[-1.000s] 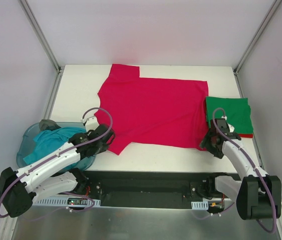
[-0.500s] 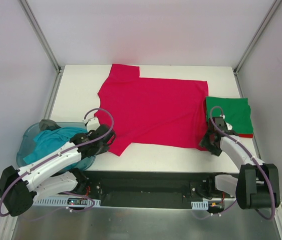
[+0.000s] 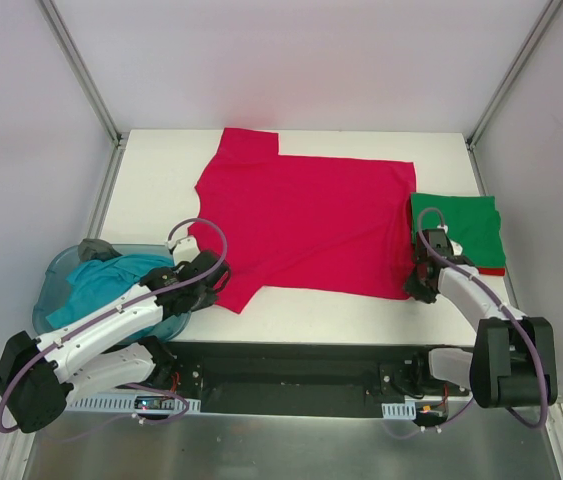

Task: Fold and stack the t-shirts
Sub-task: Grap the side of the flattened tshirt closest away from the robot with both arms

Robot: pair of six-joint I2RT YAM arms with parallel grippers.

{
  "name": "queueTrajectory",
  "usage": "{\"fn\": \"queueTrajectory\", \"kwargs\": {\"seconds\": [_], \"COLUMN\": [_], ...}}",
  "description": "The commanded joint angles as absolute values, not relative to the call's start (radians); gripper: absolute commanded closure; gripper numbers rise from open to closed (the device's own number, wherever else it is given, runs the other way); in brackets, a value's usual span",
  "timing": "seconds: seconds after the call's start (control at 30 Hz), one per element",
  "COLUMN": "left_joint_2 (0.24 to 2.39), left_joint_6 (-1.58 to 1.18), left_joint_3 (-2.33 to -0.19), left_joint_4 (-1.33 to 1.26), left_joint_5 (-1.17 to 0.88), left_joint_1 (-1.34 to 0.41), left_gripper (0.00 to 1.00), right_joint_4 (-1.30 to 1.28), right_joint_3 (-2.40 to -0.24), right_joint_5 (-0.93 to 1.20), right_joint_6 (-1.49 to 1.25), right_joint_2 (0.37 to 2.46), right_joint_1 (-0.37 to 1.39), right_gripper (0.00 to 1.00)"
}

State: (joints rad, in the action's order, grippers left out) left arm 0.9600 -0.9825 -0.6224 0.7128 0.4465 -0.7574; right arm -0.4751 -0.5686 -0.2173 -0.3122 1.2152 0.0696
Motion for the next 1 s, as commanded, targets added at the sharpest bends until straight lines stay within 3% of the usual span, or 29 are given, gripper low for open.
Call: {"fn": "queueTrajectory", "kwargs": {"seconds": [0.0, 0.2, 0.7, 0.97], "left_joint_2": [0.945, 0.919, 0.848, 0.922], "left_joint_6": [-0.970, -0.953, -0.957, -0.873], "left_joint_3": [-0.615, -0.608, -0.595, -0.724], "left_joint_4": [0.718, 0.729, 0.876, 0.801], "left_joint_5": [0.440, 0.397, 0.227, 0.284], "left_joint_1": [-0.747, -0.749, -0.749, -0.749], "left_gripper": [1.00, 1.00, 1.00, 1.00], "right_joint_4": [-0.466, -0.567, -0.739, -0.739], "right_joint_3": [-0.554, -0.564, -0.555, -0.623], "right_joint_5": [-0.179, -0.192, -0.161, -0.126], "right_joint_6": [-0.311, -0.272, -0.242, -0.213], "right_joint_2": [1.235, 1.100, 0.968, 0.992], "right_joint_1": [0.066, 0.066, 0.064, 0.064], "right_gripper": [0.76, 0.99, 0.99, 0.99]}}
